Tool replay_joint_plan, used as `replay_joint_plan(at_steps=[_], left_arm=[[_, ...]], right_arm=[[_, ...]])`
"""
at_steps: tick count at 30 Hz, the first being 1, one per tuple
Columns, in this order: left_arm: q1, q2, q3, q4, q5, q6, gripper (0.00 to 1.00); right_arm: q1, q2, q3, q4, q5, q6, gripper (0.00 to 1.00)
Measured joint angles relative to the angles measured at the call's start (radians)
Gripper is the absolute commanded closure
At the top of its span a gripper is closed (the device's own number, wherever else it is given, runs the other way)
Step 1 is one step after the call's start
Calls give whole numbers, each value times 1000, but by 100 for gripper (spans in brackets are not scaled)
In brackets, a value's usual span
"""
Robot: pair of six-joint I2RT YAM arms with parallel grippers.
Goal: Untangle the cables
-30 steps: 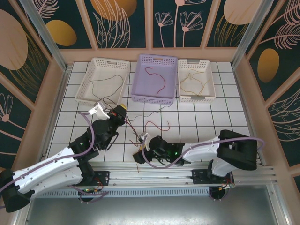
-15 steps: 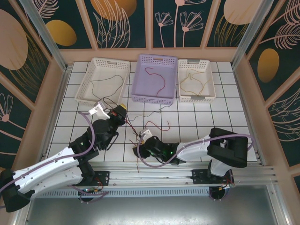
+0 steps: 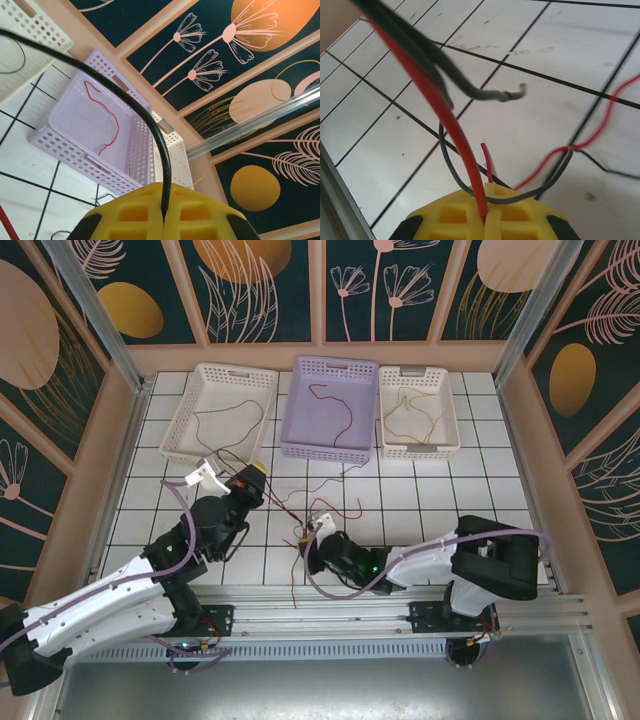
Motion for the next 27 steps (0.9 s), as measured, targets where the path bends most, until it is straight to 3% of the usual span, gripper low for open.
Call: replay_joint_plan(at_steps=[5, 15, 23, 27], left_arm=[[0, -53, 47, -97, -48, 35, 100], [0, -113, 206, -277, -163, 153, 100], [0, -108, 311, -351, -204, 248, 100], [0, -78, 383, -361, -203, 307, 100]], right_arm=[[-57, -180, -111, -41, 25, 42, 100], [-351, -608, -283, -277, -6, 125, 100], [-522, -764, -305, -436, -73, 149, 100], [-550, -768, -320, -464, -109, 152, 100]])
